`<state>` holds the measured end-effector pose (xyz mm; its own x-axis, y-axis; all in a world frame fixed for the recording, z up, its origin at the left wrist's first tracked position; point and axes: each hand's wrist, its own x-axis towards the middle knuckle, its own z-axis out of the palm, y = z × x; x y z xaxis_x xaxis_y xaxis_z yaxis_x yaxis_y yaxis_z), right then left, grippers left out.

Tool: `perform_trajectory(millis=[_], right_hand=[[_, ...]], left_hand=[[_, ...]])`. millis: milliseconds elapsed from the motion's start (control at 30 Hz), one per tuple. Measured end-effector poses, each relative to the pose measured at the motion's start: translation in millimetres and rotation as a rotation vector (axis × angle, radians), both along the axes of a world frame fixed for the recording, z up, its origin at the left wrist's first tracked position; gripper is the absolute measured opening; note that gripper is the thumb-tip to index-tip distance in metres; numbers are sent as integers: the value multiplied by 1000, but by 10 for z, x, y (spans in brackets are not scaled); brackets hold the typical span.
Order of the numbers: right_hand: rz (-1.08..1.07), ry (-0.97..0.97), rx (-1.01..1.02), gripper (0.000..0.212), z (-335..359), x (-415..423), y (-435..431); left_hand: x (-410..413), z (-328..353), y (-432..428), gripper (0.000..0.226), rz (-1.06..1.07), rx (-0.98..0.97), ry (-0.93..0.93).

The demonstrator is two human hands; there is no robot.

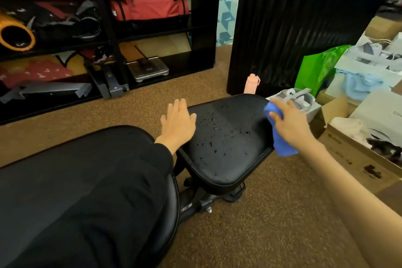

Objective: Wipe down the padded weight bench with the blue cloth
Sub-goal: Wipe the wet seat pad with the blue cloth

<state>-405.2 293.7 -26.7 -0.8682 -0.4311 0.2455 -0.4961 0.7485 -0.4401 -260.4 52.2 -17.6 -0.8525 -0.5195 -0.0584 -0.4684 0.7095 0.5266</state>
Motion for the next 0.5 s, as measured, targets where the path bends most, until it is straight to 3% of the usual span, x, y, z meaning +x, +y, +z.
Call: perform_trajectory(millis=[267, 500], right_hand=[[-146, 28, 273, 52, -314, -444, -183], [-87, -1, 314, 53, -190, -809, -657]], left_hand=[[13, -375, -63, 67, 36, 54, 48], [7, -362, -43, 65, 21, -18, 40]])
